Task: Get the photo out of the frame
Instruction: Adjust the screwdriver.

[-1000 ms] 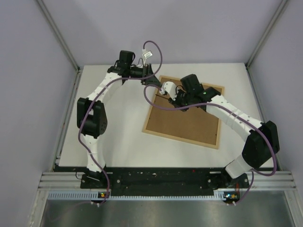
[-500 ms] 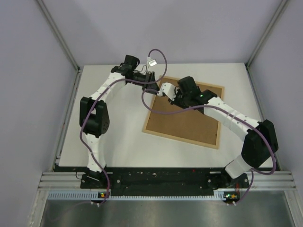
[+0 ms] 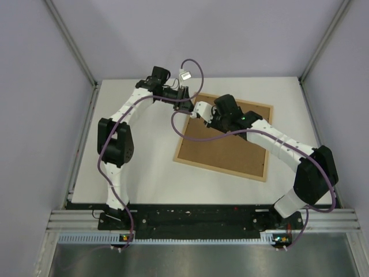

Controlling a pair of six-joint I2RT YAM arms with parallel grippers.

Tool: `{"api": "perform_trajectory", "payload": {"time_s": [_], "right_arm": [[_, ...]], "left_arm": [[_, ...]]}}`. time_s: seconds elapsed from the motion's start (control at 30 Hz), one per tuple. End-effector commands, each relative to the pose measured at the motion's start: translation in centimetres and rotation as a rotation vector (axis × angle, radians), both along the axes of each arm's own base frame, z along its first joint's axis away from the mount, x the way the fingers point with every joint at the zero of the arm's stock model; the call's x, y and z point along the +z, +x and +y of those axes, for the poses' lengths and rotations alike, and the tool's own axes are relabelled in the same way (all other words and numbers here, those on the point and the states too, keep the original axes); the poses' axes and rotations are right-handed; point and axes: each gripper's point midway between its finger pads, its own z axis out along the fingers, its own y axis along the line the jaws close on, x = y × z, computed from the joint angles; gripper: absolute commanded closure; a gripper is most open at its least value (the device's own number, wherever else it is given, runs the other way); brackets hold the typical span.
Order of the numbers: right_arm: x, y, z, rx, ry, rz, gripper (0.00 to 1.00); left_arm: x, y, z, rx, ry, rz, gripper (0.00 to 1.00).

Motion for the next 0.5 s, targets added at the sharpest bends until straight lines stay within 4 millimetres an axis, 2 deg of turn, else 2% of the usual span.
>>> {"api": "perform_trajectory", "payload": {"time_s": [0.0,0.13,0.2,0.33,0.4,0.47], "right_arm": [[0.95,0.68,0.92,0.006,0.023,-0.052,1.0],[0.79,0.45,1.19,0.019,0.033,-0.044,1.0],[0.82,0.38,1.24,0.022,0.035,-0.042,1.0],[0.98,0.33,1.42,0.027,0.045,-0.04,1.0],[1.05,0.27,1.58,0.033,0.052,-0.037,1.0],[1.07,0.09,1.69,0.039,0.058,-0.03,1.0]], "left_arm": [[1.47,-0.08,-0.58,-0.034,-0.048,-0.038,0.55],[1.57,-0.09,-0.76,-0.037,-0.052,-0.032,0.61],[1.72,-0.06,-0.81,-0.04,-0.058,-0.031,0.66],[1.84,0.16,-0.97,-0.044,-0.068,-0.022,0.84],[1.96,0.24,-1.06,-0.044,-0.073,-0.009,1.0],[2.04,0.3,-1.11,-0.045,-0.078,-0.006,1.0]]}}
